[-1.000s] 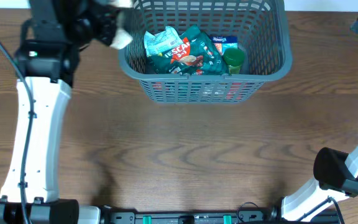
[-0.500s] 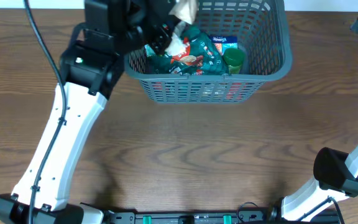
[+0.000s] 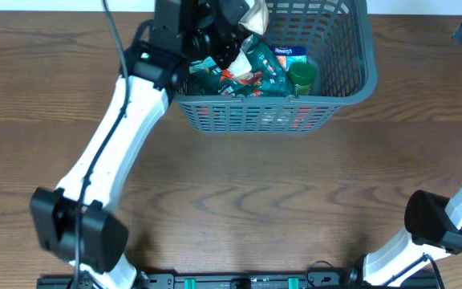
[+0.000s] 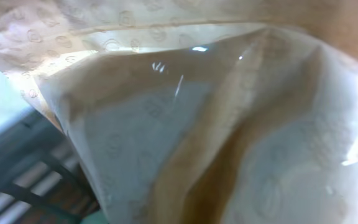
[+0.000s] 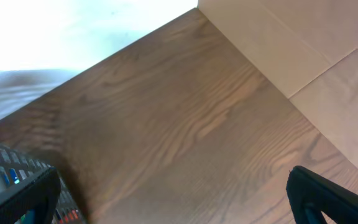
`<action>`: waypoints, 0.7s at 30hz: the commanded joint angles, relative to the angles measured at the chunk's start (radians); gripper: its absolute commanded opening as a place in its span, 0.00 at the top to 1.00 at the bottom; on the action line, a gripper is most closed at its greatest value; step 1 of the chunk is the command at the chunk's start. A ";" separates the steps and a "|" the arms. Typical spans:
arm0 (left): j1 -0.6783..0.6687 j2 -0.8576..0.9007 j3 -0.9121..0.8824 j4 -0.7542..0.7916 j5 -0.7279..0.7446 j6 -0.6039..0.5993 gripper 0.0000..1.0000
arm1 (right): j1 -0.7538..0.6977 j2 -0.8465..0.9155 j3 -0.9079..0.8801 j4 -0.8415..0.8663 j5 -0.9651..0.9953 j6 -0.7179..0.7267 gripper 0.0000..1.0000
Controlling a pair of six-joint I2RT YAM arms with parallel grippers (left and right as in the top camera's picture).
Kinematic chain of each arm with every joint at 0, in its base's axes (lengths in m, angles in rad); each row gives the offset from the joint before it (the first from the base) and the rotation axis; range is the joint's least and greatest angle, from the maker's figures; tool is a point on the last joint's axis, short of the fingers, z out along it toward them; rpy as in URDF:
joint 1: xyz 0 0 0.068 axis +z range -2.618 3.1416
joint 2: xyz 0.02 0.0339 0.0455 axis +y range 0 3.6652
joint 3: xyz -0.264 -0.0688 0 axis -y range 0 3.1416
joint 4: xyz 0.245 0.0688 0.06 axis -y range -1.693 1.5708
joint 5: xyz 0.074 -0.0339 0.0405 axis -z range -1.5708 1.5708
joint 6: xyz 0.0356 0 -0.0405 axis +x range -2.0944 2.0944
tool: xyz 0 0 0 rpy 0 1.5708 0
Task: Pack container
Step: 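Lift the beige pouch and carry it right into the basket, then open the left gripper to drop the pouch into the basket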
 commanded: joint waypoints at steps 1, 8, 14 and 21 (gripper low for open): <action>-0.003 0.055 0.027 0.005 -0.008 -0.027 0.94 | -0.005 0.003 -0.001 -0.004 0.004 0.013 0.01; -0.003 0.147 0.027 0.004 -0.008 -0.074 0.94 | -0.005 0.003 -0.001 -0.004 0.004 0.013 0.01; -0.003 0.143 0.027 0.005 -0.007 -0.087 0.01 | -0.005 0.003 -0.001 -0.004 0.004 0.013 0.01; -0.003 0.096 0.027 0.014 -0.008 -0.150 0.01 | -0.005 0.003 -0.001 -0.004 0.004 0.013 0.01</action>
